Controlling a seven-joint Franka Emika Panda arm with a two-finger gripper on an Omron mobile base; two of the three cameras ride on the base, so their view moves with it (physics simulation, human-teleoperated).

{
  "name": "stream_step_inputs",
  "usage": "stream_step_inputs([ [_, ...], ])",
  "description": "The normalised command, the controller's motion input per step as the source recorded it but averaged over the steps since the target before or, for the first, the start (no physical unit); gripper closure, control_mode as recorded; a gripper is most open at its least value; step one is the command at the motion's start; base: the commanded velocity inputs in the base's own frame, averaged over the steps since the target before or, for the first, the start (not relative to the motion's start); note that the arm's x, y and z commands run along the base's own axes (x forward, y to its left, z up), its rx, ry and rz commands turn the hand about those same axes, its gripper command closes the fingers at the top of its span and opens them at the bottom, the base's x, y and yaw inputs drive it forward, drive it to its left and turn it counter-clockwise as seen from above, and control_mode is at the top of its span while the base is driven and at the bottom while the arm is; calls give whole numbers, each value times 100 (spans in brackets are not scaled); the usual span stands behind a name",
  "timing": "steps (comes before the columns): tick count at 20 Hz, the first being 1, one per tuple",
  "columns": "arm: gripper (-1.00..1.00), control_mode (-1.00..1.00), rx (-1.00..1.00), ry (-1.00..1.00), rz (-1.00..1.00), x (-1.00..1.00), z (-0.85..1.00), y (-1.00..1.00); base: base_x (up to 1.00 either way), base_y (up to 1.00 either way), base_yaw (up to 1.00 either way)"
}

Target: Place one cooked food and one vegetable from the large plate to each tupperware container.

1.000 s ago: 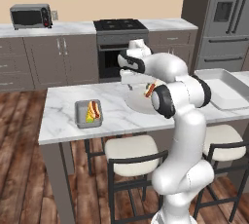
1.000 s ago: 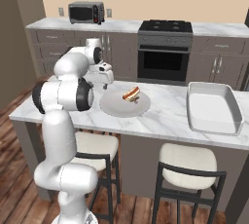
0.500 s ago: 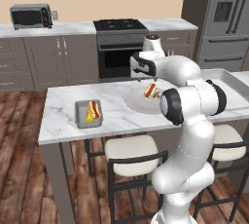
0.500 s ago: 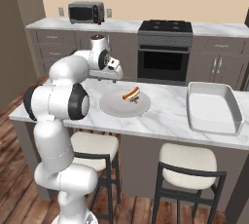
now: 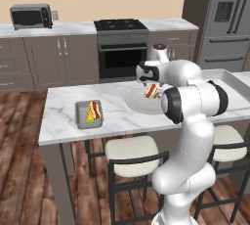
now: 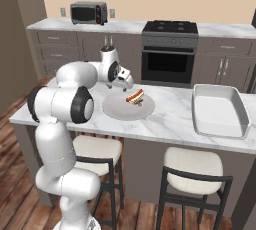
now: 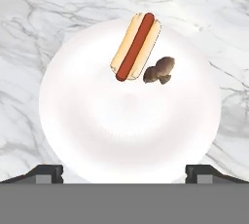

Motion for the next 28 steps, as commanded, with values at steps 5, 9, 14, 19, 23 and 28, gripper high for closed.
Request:
stream_step_inputs([
  [5,-100,-100,4,0,-12,36,-3,-7,0,0,0],
  [9,-100,-100,1,1,-2,36,-15,-2,0,0,0],
  [14,-100,-100,0,4,-3,47,-32,-12,0,0,0],
  [19,-100,-100,0,8,-1,47,-31,-29,0,0,0],
  [23,-100,-100,0,7,0,43,-21,-27,0,0,0],
  [28,-100,-100,0,7,0,4,-6,-34,0,0,0],
])
